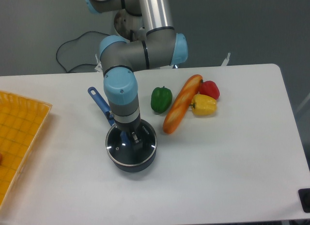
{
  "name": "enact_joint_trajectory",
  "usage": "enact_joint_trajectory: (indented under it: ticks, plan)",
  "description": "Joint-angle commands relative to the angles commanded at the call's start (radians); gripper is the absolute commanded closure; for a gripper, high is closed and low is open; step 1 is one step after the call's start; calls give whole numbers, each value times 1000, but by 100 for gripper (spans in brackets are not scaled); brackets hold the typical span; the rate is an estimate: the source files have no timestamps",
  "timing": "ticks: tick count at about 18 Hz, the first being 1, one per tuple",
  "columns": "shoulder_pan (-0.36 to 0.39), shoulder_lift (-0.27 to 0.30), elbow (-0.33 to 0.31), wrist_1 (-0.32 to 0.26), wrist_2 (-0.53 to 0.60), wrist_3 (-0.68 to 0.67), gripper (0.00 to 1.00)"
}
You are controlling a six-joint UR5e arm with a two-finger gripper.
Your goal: Open the lid
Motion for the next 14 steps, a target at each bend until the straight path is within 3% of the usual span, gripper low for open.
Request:
enact_joint_trajectory:
  ticks: [6,14]
  plan:
    - [0,0,9,0,0,3,56]
    - [9,5,35,-5,8,6,59]
